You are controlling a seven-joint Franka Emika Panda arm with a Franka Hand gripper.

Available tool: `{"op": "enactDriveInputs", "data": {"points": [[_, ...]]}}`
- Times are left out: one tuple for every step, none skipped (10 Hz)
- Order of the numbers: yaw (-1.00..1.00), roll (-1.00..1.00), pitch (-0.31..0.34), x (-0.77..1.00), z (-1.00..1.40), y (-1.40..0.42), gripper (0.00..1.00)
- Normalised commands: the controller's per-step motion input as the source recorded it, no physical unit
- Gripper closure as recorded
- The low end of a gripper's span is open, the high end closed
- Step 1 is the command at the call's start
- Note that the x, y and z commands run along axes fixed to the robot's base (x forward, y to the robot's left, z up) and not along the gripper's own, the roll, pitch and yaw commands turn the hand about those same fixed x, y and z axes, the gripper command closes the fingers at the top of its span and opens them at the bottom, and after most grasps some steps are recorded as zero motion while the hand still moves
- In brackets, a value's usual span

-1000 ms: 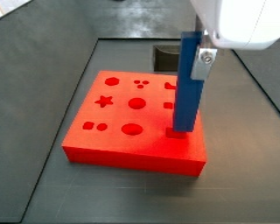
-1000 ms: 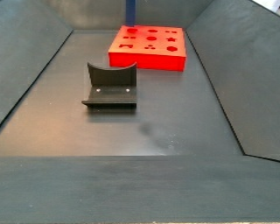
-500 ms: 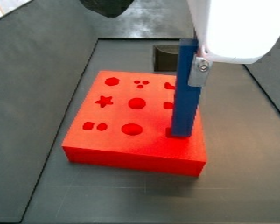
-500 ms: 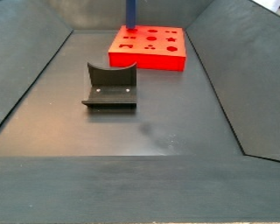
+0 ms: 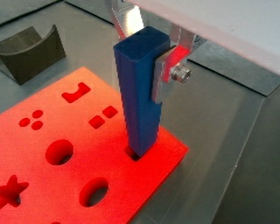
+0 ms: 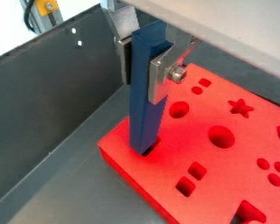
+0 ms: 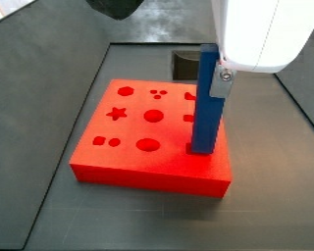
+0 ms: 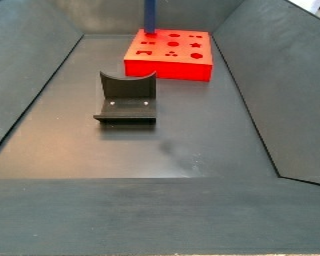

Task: Pick up the rectangle object. Move up. Move to above the board. Insert the rectangle object.
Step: Insert the rectangle object.

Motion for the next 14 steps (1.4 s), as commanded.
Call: {"op": "enactDriveInputs", "data": {"points": [[0.20,0.00,0.000,0.00,-0.09,0.00,1.00],[0.19,0.00,0.000,0.00,-0.01,0.00,1.00],[0.02,0.00,0.000,0.00,-0.03,0.00,1.00],[0.05,0.01,0.000,0.00,-0.06,0.00,1.00],[0.00,0.01,0.000,0.00,-0.03,0.00,1.00],[0.00,0.08,-0.004,0.00,-0.20,0.00,1.00],[0.00,0.05,0.000,0.00,-0.19,0.00,1.00],[0.00,0.00,0.000,0.00,-0.02,0.00,1.00],[0.00,0.02,0.000,0.00,-0.09,0.00,1.00],[0.00,0.03,0.000,0.00,-0.14,0.00,1.00],[0.00,0.04,-0.001,0.00,-0.19,0.00,1.00],[0.01,0.06,-0.014,0.00,-0.26,0.00,1.00],[0.01,0.05,0.000,0.00,-0.27,0.00,1.00],[0.01,0.05,0.000,0.00,-0.25,0.00,1.00]]}}
